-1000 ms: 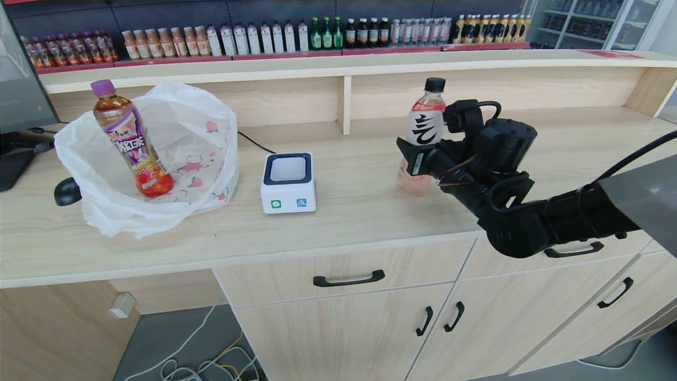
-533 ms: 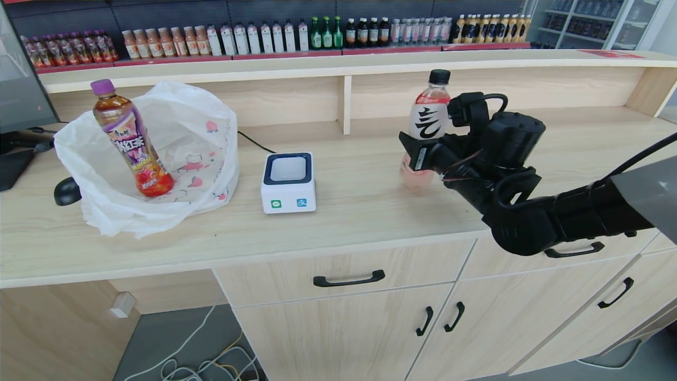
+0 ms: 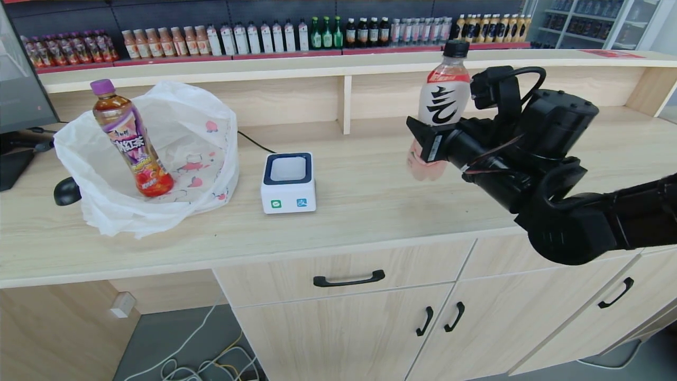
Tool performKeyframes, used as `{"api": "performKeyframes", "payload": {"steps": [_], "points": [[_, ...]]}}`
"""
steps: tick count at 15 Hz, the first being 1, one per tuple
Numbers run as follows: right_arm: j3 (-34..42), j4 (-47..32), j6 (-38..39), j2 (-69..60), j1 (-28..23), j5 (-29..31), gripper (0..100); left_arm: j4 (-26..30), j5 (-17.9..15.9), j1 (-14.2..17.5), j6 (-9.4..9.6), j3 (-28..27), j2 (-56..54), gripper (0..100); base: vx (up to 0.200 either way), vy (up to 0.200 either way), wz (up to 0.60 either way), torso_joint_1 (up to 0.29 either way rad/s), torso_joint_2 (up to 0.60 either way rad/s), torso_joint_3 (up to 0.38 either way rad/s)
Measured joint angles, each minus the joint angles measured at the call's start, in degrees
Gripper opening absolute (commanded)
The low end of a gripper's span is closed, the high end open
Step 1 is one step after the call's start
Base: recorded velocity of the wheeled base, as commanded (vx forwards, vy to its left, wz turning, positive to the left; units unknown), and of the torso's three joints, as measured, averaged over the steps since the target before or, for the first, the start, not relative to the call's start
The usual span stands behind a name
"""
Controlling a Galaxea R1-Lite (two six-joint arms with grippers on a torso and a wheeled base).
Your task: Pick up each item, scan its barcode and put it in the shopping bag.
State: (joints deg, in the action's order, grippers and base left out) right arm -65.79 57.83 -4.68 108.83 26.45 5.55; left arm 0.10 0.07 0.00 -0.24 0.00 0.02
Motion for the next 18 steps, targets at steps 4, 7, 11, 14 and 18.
{"api": "performKeyframes", "payload": {"steps": [4,7,11,14,18], "points": [[12.0,0.8,-1.7,-10.0,3.0,0.0,0,0.0,0.0,0.0,-0.02,0.0,0.0,100,0.0,0.0,0.0,0.0,0.0,0.0],[19.5,5.9,-2.3,-15.3,4.8,0.0,0,0.0,0.0,0.0,-0.02,0.0,0.0,100,0.0,0.0,0.0,0.0,0.0,0.0],[29.6,14.9,-2.7,-19.9,6.3,0.1,0,0.0,0.0,0.0,0.0,0.0,0.0,100,0.0,0.0,0.0,0.0,0.0,0.0],[34.4,16.2,-6.1,-23.1,9.7,0.1,0,0.0,0.0,0.0,-0.02,0.0,0.0,100,0.0,0.0,0.0,0.0,0.0,0.0],[42.8,16.3,-10.8,-28.2,16.6,0.1,0,0.0,0.0,0.0,-0.02,0.0,0.0,100,0.0,0.0,0.0,0.0,0.0,0.0]]}}
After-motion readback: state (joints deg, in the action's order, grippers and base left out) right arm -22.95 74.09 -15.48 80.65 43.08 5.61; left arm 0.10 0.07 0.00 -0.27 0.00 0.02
